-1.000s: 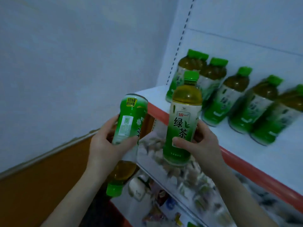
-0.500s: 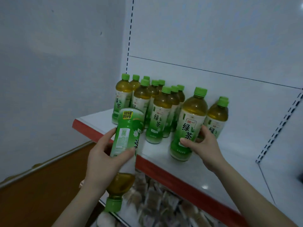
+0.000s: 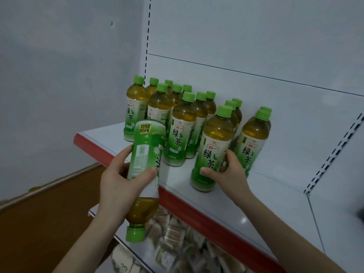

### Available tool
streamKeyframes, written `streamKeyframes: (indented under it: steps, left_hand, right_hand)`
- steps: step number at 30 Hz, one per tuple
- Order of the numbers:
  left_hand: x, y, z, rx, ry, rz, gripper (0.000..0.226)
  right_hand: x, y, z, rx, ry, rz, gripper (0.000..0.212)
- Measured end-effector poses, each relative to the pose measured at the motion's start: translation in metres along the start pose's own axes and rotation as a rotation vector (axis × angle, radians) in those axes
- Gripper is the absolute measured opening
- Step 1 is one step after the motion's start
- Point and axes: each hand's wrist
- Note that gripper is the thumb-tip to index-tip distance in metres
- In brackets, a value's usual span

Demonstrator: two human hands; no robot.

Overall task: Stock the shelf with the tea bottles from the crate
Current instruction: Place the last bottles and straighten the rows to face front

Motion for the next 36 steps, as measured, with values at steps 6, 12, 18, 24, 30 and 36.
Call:
streamKeyframes:
  steps: [6, 12, 18, 24, 30, 36]
  left_hand:
    - [0.005, 0.006, 0.002, 0.009, -0.013, -0.025, 0.059]
    - [0.012, 0.015, 0.001, -0.011, 0.006, -0.046, 0.059]
    - [0.018, 0.023, -0.002, -0.009, -0.007, -0.085, 0.058]
    - [0.022, 0.029, -0.002, -0.058, 0.016, -0.125, 0.058]
    - [0.026, 0.029, 0.001, -0.138, 0.067, -0.183, 0.06]
    - [0.029, 0.021, 0.01, -0.207, 0.11, -0.189, 0.068]
  right_hand:
    - [0.005, -0.016, 0.0, 0.017, -0.036, 0.069, 0.072]
    - [0.009, -0.029, -0.003, -0.002, -0.026, 0.123, 0.069]
    - [0.01, -0.039, -0.005, -0.017, -0.019, 0.176, 0.067]
    - [0.014, -0.043, -0.005, -0.033, -0.037, 0.206, 0.064]
    - [0.019, -0.041, -0.007, -0.057, -0.118, 0.191, 0.073]
    - [-0.025, -0.04, -0.036, 0.069, -0.028, 0.205, 0.071]
Point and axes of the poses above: each hand's wrist, its own x-axis towards the middle knuckle, its own y-axis out of the back of the hand, z = x × y, and after that the axes turned 12 degrees about x, right-handed
